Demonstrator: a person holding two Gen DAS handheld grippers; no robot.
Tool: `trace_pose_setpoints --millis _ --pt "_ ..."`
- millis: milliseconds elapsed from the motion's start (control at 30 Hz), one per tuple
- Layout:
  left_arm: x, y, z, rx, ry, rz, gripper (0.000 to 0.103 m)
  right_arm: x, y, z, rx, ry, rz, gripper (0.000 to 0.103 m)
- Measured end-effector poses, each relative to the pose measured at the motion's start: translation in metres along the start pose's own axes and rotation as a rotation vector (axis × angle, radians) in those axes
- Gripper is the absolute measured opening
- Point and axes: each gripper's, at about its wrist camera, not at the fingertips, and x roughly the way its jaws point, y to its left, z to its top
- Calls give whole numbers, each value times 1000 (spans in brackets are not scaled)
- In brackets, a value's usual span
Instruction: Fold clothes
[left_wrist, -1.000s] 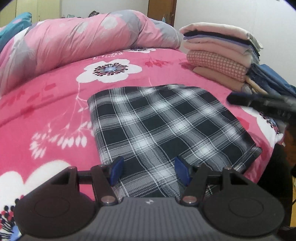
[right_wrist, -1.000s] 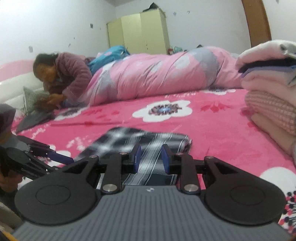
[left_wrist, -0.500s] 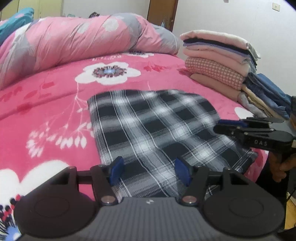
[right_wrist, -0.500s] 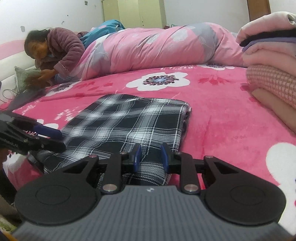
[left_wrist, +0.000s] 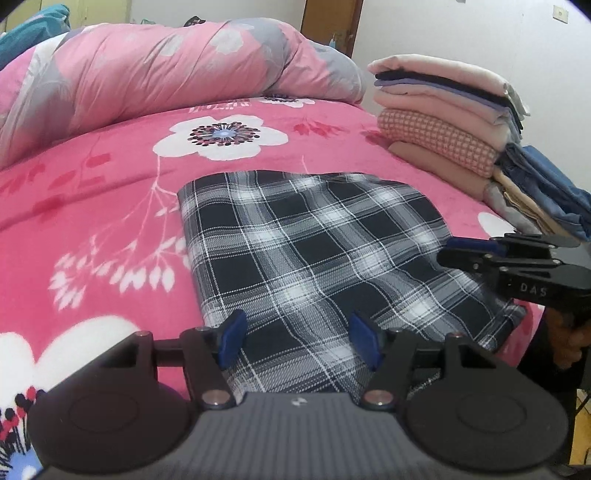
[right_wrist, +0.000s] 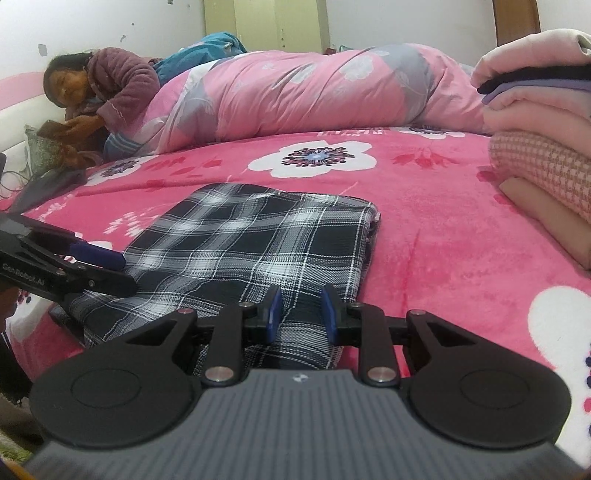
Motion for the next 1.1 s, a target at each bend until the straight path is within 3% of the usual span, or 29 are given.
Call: trace_pose_setpoints --millis 167,367,433,600,933,1100 --pt "-1 -1 -1 0 1 0 63 -5 0 13 -10 8 9 23" --pt "-1 0 0 -1 3 -1 63 -18 9 39 -53 -82 25 23" --pt "-1 0 0 -2 3 -1 63 -14 12 40 -65 -77 29 23" --pt "0 -2 0 -2 3 1 63 16 6 16 -60 59 -33 22" --pt "0 -3 0 -2 6 -1 64 13 -2 11 -5 46 -7 22" --pt "0 -4 1 -4 7 2 64 3 -2 36 -14 11 2 22"
